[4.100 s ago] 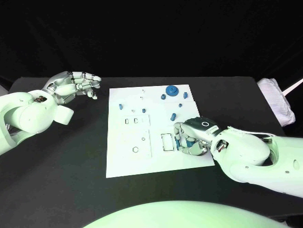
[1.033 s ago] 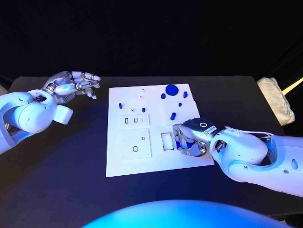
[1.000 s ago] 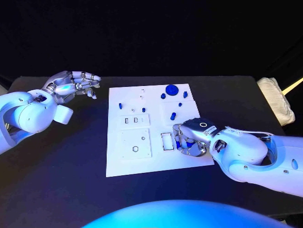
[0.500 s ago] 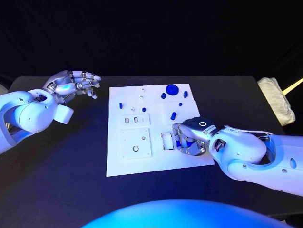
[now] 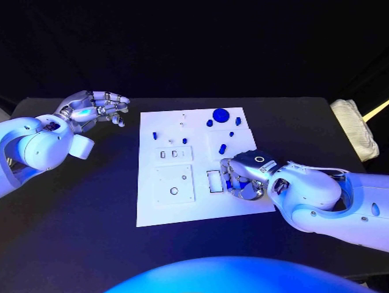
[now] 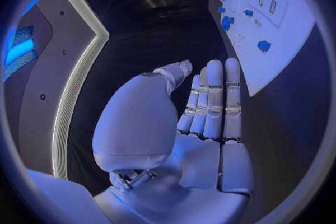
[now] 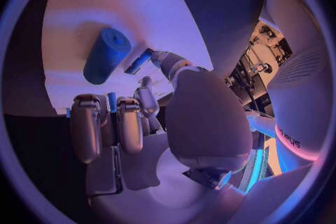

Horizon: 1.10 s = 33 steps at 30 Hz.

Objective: Assemble the parts on the task board

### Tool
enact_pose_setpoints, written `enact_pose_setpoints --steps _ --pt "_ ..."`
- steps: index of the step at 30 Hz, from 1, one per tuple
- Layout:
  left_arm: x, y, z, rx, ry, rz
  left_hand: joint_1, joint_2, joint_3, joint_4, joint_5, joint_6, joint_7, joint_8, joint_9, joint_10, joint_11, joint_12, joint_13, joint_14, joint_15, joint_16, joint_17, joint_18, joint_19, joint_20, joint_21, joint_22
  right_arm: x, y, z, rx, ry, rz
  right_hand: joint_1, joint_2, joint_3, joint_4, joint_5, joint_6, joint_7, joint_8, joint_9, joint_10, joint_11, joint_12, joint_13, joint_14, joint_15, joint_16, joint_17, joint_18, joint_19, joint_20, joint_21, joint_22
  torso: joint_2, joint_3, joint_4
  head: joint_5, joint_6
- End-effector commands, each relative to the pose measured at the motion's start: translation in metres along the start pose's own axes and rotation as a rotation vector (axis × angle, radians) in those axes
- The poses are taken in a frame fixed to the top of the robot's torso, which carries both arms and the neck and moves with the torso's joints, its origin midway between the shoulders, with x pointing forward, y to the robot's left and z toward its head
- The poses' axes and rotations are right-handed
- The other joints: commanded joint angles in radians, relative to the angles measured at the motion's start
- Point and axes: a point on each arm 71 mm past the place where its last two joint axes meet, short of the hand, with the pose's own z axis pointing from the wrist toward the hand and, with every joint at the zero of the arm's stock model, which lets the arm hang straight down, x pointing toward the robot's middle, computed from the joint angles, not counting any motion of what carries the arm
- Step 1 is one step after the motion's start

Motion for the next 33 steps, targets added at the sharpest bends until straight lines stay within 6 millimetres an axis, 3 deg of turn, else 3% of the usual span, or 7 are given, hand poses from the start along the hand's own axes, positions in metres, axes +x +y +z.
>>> enact_pose_setpoints --steps 1,9,13,33 --pt "0.002 -0.001 0.0 0.008 0.017 -0.003 -0.011 0.001 -0.004 -0.004 -0.003 -0.007 0.033 0.004 -0.001 -0.008 0.0 0.004 -0.001 -0.006 0.002 0.004 -0.001 0.013 0.0 0.006 -0.006 0.0 0.002 -0.003 -0.001 0.008 -0.005 -0.017 0.005 0.001 0.013 -0.003 -0.016 0.005 -0.001 0.003 -0.001 0.01 0.002 0.002 0.002 0.1 -0.008 0.004 0.245 -0.003 0.078 -0.003 0.004 0.237 0.001 0.0005 0.0 0.0 0.0" --pt "0.002 -0.001 0.0 0.008 0.017 -0.003 -0.011 0.001 -0.004 -0.004 -0.003 -0.007 0.033 0.004 -0.001 -0.008 0.0 0.004 -0.001 -0.006 0.002 0.004 -0.001 0.013 0.0 0.006 -0.006 0.0 -0.003 0.0 -0.003 -0.016 -0.06 0.004 -0.014 0.001 0.043 -0.028 -0.099 0.013 -0.004 0.006 0.0 0.021 0.0 0.006 0.009 0.1 -0.01 0.005 0.246 -0.004 0.08 -0.004 0.008 0.238 0.001 0.0002 0.0001 0.0 0.0" --pt "0.002 -0.001 0.0 0.007 0.018 -0.004 -0.011 0.001 -0.004 -0.004 -0.003 -0.007 0.033 0.004 -0.001 -0.008 0.0 0.004 -0.001 -0.006 0.002 0.004 -0.001 0.013 0.0 0.006 -0.006 0.0 -0.005 0.001 -0.004 -0.027 -0.089 0.018 -0.018 0.001 0.045 -0.031 -0.113 0.015 -0.005 0.008 0.0 0.023 0.0 0.007 0.01 0.1 -0.01 0.005 0.247 -0.004 0.08 -0.005 0.01 0.239 0.001 0.0001 0.0001 0.0 -0.001" --pt "0.002 0.0 0.0 0.005 0.017 -0.01 -0.013 0.002 -0.005 -0.003 -0.003 -0.009 0.033 0.007 -0.005 -0.01 0.001 0.007 -0.005 -0.007 0.003 0.006 -0.003 0.013 0.0 0.007 -0.007 0.0 -0.009 0.001 -0.008 -0.028 -0.132 0.039 -0.025 0.003 0.053 -0.029 -0.119 0.022 -0.007 0.009 0.0 0.032 -0.003 0.01 0.016 0.101 -0.012 0.008 0.25 -0.006 0.083 -0.006 0.02 0.241 0.0 -0.0004 0.0002 -0.001 -0.001"
